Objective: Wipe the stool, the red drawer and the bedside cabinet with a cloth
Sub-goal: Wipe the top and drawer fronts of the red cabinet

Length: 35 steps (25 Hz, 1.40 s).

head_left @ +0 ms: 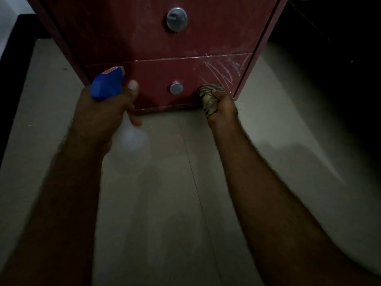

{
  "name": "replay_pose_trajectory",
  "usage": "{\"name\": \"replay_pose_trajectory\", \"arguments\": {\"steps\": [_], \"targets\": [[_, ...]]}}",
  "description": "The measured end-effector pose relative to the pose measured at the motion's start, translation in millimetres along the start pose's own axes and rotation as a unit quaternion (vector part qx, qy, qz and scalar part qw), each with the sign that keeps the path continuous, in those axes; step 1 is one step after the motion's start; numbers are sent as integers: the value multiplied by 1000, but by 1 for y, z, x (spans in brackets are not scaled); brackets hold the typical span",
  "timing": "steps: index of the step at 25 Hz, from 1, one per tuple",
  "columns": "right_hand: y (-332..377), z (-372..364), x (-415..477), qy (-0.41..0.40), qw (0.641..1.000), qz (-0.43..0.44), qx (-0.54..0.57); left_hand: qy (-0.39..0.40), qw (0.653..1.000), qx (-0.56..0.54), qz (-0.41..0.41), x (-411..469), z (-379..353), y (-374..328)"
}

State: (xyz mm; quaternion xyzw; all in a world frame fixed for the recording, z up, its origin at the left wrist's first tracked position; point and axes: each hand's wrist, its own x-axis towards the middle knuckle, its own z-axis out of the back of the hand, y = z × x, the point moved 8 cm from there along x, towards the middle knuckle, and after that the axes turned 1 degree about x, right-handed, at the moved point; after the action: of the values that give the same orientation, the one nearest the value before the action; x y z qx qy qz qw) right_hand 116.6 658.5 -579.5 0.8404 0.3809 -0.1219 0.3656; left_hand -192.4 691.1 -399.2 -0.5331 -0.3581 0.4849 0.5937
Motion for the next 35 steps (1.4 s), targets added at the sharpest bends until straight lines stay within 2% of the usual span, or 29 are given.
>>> {"name": "replay_pose_trajectory", "arguments": {"steps": [3, 9, 14, 17, 22, 35], "targets": [[5, 10, 6, -5, 999, 10, 45, 3, 1000, 8, -5, 0, 0, 2], [-32, 3, -8, 36, 996, -57, -57, 13, 1000, 10, 3, 7, -7, 10], [10, 22, 14, 3, 1000, -16, -1, 20, 1000, 8, -1, 9, -14, 11], [3, 24, 12, -1, 999, -23, 22, 27, 1000, 7, -4, 10, -22, 11], [24, 22, 23, 48, 999, -14, 18, 22, 1000, -4, -10, 7, -25, 6], [60, 32, 38, 44, 998, 7, 33, 40, 999, -10, 1, 6, -34, 2]]}}
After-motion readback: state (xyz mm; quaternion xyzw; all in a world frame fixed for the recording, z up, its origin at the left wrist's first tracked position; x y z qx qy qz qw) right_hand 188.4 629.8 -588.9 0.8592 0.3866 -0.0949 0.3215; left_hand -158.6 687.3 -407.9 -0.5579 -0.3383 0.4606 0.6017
